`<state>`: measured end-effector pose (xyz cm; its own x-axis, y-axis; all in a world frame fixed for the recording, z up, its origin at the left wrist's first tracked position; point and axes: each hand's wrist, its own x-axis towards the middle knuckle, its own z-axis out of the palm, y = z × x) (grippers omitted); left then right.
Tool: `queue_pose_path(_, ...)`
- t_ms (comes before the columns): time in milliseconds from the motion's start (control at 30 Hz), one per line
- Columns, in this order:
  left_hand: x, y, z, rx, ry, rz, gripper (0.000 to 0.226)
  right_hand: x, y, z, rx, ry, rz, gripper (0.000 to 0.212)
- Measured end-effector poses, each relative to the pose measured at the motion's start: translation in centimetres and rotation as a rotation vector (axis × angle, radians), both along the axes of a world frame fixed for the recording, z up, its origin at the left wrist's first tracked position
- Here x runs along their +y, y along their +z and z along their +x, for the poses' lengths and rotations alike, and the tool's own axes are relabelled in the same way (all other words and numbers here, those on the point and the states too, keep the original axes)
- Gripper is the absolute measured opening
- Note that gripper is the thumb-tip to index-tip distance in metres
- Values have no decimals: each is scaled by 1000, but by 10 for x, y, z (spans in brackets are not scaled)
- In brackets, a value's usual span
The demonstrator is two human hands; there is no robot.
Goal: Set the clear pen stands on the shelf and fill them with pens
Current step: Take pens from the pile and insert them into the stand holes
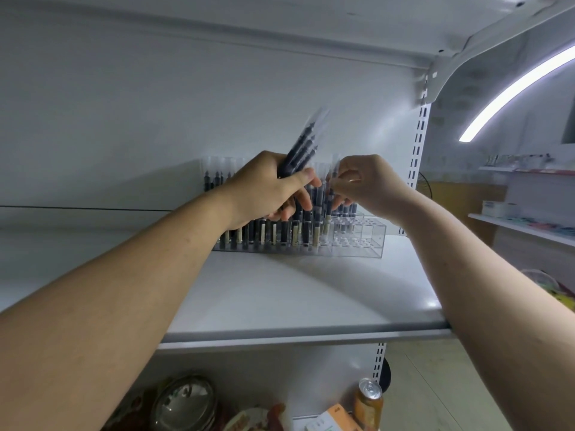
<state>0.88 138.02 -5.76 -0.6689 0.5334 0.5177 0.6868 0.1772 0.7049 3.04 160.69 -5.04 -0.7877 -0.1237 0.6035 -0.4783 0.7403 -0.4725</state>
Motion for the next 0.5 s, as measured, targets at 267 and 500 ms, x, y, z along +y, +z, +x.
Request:
queue_pose_path(267,0,0,0,-4,6,-4,24,0,1,4,27,18,79,11)
queue_pose_path(500,0,0,2,-9,11,-24,24,1,0,-2,-77,-13,74,11)
